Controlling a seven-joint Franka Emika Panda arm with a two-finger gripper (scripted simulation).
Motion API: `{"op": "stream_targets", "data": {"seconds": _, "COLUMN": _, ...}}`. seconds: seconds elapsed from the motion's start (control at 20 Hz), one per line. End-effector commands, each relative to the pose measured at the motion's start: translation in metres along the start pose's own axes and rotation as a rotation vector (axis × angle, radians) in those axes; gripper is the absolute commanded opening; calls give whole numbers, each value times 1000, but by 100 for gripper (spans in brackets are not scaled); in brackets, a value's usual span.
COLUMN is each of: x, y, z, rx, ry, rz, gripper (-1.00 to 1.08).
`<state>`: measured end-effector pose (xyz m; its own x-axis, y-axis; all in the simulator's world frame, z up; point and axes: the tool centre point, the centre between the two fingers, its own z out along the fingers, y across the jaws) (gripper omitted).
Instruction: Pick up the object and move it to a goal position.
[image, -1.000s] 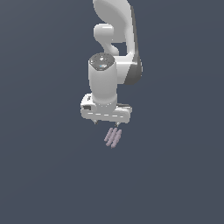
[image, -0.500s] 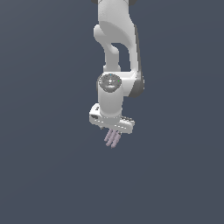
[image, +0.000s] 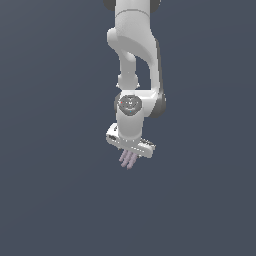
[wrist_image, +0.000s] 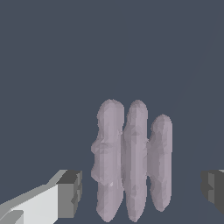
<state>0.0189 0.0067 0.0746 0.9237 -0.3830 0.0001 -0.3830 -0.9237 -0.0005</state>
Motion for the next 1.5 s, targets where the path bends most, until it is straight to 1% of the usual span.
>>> {"op": "stream_targets", "data": {"seconds": 0.0, "x": 0, "y": 0, "z": 2, "rx": -1, "ry": 0, "rz": 7, "gripper": 100}}
{"op": "stream_targets", "data": {"seconds": 0.25, "x": 0, "y": 0, "z": 7, "rx": 0, "ry": 0, "rz": 3, "gripper": 100}}
{"op": "stream_targets", "data": {"seconds": 0.65, "x": -1, "y": 0, "z": 45, "rx": 0, "ry": 0, "rz": 6, "gripper": 100}}
{"op": "stream_targets", "data": {"seconds": 0.9, "x": 0, "y": 0, "z": 52, "rx": 0, "ry": 0, "rz": 7, "gripper": 100}}
{"op": "stream_targets", "data": {"seconds": 0.95, "x": 0, "y": 0, "z": 52, "rx": 0, "ry": 0, "rz": 7, "gripper": -100}}
{"op": "stream_targets", "data": {"seconds": 1.4, "x": 0, "y": 0, "z": 52, "rx": 0, "ry": 0, "rz": 7, "gripper": -100}}
{"op": "stream_targets", "data": {"seconds": 1.45, "x": 5, "y": -3, "z": 35, "rx": 9, "ry": 17, "rz": 8, "gripper": -100}}
